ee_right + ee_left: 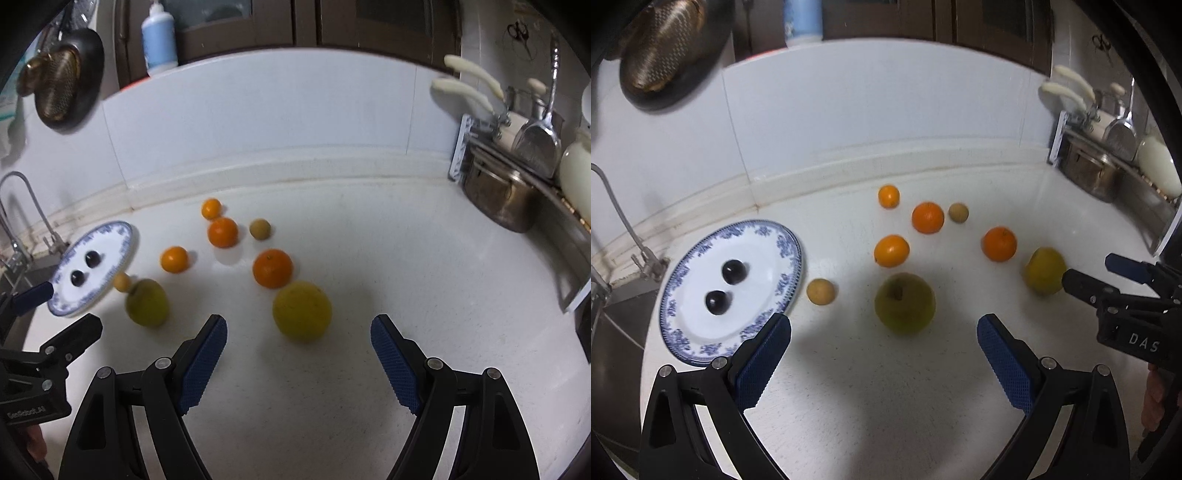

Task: Organize fruits
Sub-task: 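Grasp the green apple with the left tool while the right tool grasps the yellow pomelo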

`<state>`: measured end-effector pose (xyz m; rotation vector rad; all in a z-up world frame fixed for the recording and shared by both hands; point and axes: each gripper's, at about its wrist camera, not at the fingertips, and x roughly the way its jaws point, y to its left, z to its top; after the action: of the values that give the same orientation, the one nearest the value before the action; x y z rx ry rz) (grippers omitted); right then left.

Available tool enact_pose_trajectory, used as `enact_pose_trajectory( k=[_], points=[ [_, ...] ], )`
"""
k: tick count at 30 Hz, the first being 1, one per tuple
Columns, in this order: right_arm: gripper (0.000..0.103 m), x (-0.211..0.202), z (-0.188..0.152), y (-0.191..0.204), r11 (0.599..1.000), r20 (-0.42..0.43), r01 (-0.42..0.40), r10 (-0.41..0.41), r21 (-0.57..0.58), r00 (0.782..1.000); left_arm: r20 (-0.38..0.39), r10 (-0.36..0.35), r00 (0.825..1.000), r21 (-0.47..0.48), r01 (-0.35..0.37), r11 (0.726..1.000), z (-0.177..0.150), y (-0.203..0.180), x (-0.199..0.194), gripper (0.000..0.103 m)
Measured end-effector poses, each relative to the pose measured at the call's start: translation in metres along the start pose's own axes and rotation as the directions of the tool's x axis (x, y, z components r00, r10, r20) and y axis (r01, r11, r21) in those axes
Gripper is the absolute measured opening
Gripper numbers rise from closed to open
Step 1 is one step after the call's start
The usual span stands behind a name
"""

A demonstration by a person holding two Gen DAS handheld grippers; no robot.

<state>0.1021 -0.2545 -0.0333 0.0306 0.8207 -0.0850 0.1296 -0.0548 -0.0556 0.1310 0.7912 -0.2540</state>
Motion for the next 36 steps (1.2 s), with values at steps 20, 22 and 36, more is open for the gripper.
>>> enact_pose_trajectory(
  k=[20,22,36],
  points=[
    [0.079,0.064,0.003,-0.006,1.0,-0.097,-0.014,0.013,-0.013,0.995,-0.129,-0.082,0.988,-0.057,0.075,0.996,0.008,-0.004,0.07,0.078],
    [0.076,0.067,0.002,-0.007,1.0,-0.102,-0.011,0.01,-0.016,0.995,-0.136,-0.09,0.987,-0.059,0.082,0.995,0.008,-0.005,0.073,0.07],
    [0.051,0.072,0.001,-0.003,0.998,-0.086,-0.024,0.019,-0.057,0.996,-0.145,-0.123,0.982,-0.071,0.113,0.991,0.011,-0.006,0.077,0.049]
  ],
)
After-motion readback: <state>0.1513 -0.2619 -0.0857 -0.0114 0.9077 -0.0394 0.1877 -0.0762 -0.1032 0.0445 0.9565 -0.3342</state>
